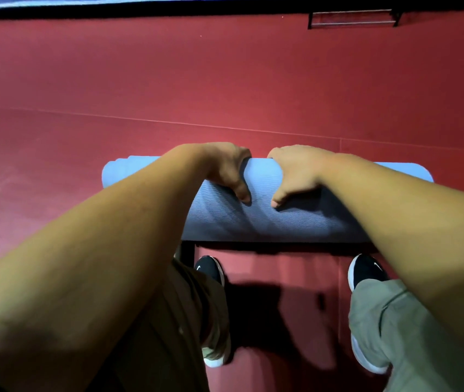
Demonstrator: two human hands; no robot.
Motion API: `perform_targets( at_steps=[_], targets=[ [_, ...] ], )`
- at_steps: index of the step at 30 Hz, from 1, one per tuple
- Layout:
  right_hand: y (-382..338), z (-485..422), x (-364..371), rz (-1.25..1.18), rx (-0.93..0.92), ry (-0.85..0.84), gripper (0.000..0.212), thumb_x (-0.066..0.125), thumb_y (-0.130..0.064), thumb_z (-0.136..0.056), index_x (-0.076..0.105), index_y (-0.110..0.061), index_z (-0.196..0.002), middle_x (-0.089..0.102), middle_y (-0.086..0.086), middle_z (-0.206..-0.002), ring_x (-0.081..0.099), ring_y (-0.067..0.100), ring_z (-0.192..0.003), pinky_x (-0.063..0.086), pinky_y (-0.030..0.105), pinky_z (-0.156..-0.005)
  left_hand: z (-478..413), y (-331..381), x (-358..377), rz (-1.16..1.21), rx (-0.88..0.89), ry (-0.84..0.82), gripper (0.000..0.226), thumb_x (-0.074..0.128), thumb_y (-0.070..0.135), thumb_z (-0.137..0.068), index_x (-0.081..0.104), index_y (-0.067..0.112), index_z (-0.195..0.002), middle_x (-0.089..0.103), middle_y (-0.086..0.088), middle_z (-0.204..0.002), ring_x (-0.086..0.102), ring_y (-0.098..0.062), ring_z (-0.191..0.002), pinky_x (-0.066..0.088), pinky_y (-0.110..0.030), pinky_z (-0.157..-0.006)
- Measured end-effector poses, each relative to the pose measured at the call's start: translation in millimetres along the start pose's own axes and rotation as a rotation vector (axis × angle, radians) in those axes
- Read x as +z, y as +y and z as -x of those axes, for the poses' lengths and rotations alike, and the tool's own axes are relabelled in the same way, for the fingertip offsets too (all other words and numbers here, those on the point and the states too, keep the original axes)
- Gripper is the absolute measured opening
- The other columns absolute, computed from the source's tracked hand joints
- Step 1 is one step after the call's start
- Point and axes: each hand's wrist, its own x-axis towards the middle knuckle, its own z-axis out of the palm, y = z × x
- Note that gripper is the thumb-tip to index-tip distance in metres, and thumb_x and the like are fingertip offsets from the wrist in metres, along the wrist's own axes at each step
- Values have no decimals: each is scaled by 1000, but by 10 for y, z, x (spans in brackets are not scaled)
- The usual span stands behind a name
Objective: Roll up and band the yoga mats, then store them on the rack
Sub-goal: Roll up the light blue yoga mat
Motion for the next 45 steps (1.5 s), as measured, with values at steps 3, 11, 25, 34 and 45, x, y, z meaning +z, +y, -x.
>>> perform_targets(
  at_steps=[3,11,25,34,45],
  targets=[
    [57,40,-10,-73,26,-27,95,91,-72,-51,58,-24,-127,67,2,-120,62,29,-105,56,42,-91,17,3,30,-61,80,81,107,92,72,-57,50,27,-145,56,1,-133,58,-26,-121,51,-42,-104],
    [138,63,-34,-182,33,-78,77,93,-63,-58,62,-28,-119,68,-4,-112,64,23,-101,55,39,-90,14,115,99,-232,34,114,123,92,80,-44,44,24,-142,59,-2,-132,58,-29,-122,51,-46,-101],
    [92,12,102,-59,25,-2,110,87,-79,-42,48,-28,-131,63,1,-126,61,29,-109,55,46,-92,-24,10,-56,26,-30,-43,97,98,60,-53,56,33,-136,64,6,-123,63,-22,-108,56,-41,-96],
    [277,77,42,-325,80,-114,77,95,-60,-57,63,-33,-122,71,-9,-109,69,14,-96,58,37,-88,-65,289,112,-305,52,119,125,94,77,-42,43,22,-142,57,0,-140,57,-30,-128,48,-48,-104],
    [174,82,106,-100,11,-28,122,89,-77,-53,36,-31,-153,50,-3,-150,54,27,-132,47,46,-106,-68,146,-70,-38,-4,-5,91,100,60,-48,64,23,-123,70,2,-113,66,-23,-100,57,-36,-88]
  ],
)
